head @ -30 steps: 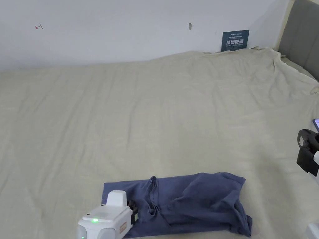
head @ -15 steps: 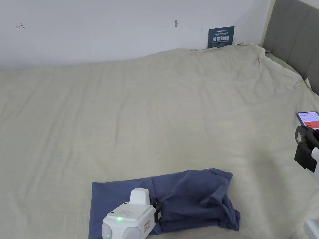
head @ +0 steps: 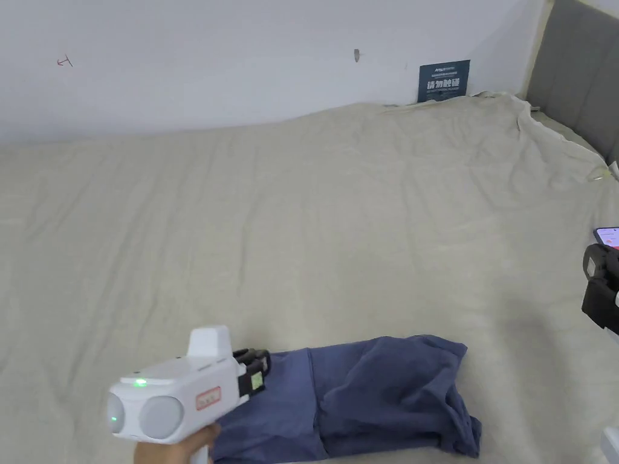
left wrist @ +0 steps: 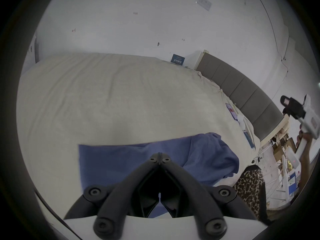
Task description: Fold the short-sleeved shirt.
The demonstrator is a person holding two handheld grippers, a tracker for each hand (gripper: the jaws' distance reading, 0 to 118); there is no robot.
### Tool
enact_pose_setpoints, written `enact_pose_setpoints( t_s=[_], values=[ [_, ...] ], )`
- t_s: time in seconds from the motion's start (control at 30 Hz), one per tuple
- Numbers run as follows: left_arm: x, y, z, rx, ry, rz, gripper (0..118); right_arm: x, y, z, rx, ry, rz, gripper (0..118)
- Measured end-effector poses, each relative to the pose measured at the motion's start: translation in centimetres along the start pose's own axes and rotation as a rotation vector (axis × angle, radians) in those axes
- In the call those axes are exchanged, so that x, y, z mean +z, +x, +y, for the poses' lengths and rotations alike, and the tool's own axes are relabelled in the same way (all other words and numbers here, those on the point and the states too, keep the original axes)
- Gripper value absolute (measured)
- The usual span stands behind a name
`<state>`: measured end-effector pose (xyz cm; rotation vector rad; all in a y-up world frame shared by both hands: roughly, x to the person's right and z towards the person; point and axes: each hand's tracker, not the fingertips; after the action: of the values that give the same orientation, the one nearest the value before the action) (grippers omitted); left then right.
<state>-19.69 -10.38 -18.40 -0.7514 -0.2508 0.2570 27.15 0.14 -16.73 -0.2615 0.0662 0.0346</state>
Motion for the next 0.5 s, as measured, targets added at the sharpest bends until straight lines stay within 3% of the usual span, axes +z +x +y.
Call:
enact_pose_setpoints(
  t_s=[0.1, 0.17, 0.23, 0.3, 0.33, 0.4, 0.5],
  values=[
    [2.1, -3.0, 1.6, 0.042, -0.034, -0.010, 0, -0.3, -0.7, 0.3, 0.002, 0.006, 0.010, 0],
    [2.7, -5.3, 2.2, 0.106, -0.098, -0.019, 8, -0.5, -1.2, 0.3, 0.004, 0.006, 0.017, 0],
    [2.7, -7.6, 2.2, 0.147, -0.151, -0.025, 30, -0.9, -1.5, 0.2, 0.006, 0.004, 0.024, 0],
    [2.5, -9.6, 1.6, 0.180, -0.172, -0.014, 72, -1.1, -1.8, 0.1, 0.009, 0.000, 0.029, 0],
    [2.3, -10.6, 1.2, 0.204, -0.175, -0.002, 84, -1.0, -2.2, 0.3, 0.011, -0.003, 0.032, 0],
    [1.8, -12.2, 0.5, 0.245, -0.179, -0.014, 96, -1.1, -2.6, 0.3, 0.016, -0.008, 0.034, 0],
    [0.7, -14.4, -0.6, 0.316, -0.195, -0.049, 96, -1.4, -2.9, 0.2, 0.023, -0.020, 0.037, 0]
  ],
)
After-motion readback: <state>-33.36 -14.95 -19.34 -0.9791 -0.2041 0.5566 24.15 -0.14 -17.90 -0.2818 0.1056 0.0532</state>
